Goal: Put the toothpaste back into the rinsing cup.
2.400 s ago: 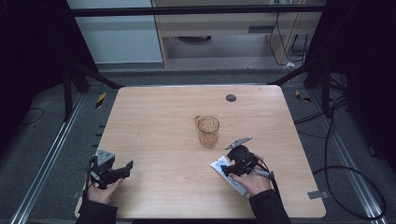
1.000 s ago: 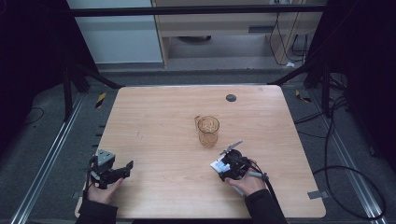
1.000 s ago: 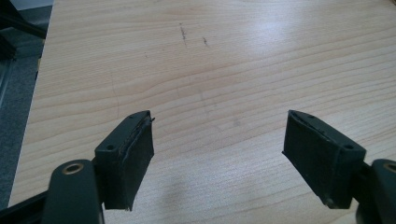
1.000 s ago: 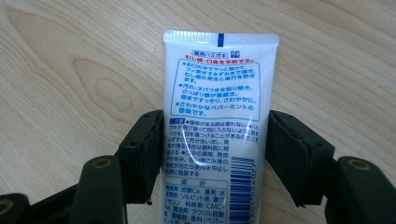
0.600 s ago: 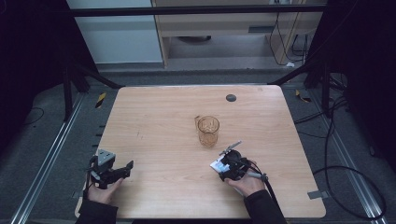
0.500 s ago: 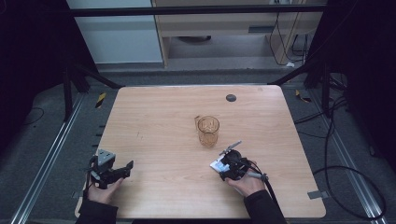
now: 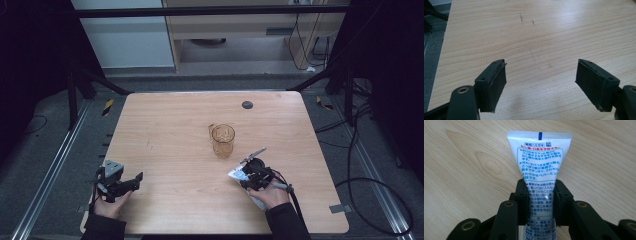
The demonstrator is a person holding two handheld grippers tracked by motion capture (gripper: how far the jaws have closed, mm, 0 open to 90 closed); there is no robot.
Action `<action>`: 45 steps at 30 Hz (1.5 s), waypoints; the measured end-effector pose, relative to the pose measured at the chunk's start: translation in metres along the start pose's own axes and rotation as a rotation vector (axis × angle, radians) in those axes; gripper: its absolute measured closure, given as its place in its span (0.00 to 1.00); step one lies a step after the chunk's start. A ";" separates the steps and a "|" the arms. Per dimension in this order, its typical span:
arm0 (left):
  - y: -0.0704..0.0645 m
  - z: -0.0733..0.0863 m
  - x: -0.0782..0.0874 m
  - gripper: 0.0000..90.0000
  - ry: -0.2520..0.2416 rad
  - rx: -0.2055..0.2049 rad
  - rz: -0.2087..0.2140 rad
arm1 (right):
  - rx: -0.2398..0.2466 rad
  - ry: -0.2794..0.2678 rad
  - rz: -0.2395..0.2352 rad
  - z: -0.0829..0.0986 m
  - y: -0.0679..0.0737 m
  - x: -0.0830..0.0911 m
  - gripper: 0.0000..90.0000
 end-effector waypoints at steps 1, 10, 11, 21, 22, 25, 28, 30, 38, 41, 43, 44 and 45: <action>0.000 0.000 0.000 0.26 -0.001 0.001 0.002 | 0.001 -0.010 -0.004 0.000 0.000 0.003 0.79; 0.000 0.000 0.000 0.26 -0.002 0.002 0.000 | 0.018 -0.168 -0.017 -0.005 0.003 0.033 0.81; 0.000 0.000 0.000 0.26 -0.002 0.001 0.000 | 0.019 -0.193 -0.019 -0.006 0.003 0.036 0.81; 0.000 0.000 0.001 0.26 -0.004 0.002 0.000 | 0.034 -0.458 -0.027 -0.022 0.009 0.061 0.81; 0.000 0.000 0.001 0.26 -0.004 0.002 0.000 | 0.035 -0.482 -0.023 -0.024 0.009 0.063 0.81; 0.000 0.000 0.001 0.26 -0.004 0.002 0.001 | 0.035 -0.555 -0.010 -0.030 0.011 0.068 0.81; 0.000 0.000 0.001 0.26 -0.004 0.003 0.001 | 0.027 -0.630 -0.001 -0.035 0.013 0.073 0.81; 0.000 0.000 0.001 0.26 -0.004 0.003 0.002 | 0.022 -0.688 0.013 -0.040 0.014 0.076 0.81; 0.001 0.000 0.001 0.26 -0.007 0.006 0.002 | 0.000 -0.811 0.030 -0.060 0.016 0.082 0.81; 0.001 0.000 0.001 0.26 -0.007 0.008 0.001 | 0.002 -0.851 0.044 -0.067 0.015 0.081 0.81; 0.001 0.000 0.001 0.26 -0.007 0.009 0.001 | -0.004 -0.878 0.046 -0.072 0.013 0.081 0.81; 0.001 0.000 0.001 0.26 -0.006 0.010 0.001 | -0.009 -0.886 0.042 -0.075 0.012 0.082 0.81; 0.001 0.000 0.001 0.26 -0.007 0.010 0.002 | -0.008 -0.901 0.046 -0.077 0.011 0.082 0.81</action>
Point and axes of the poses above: each handheld gripper's, and its own axes: x roughly backward along the jaws, z roughly out of its underside, y roughly to its left, the point moved 1 cm from there along -x, roughly forward along the jaws, and after that the axes turned 15 degrees about -z, right-handed, at the moved point
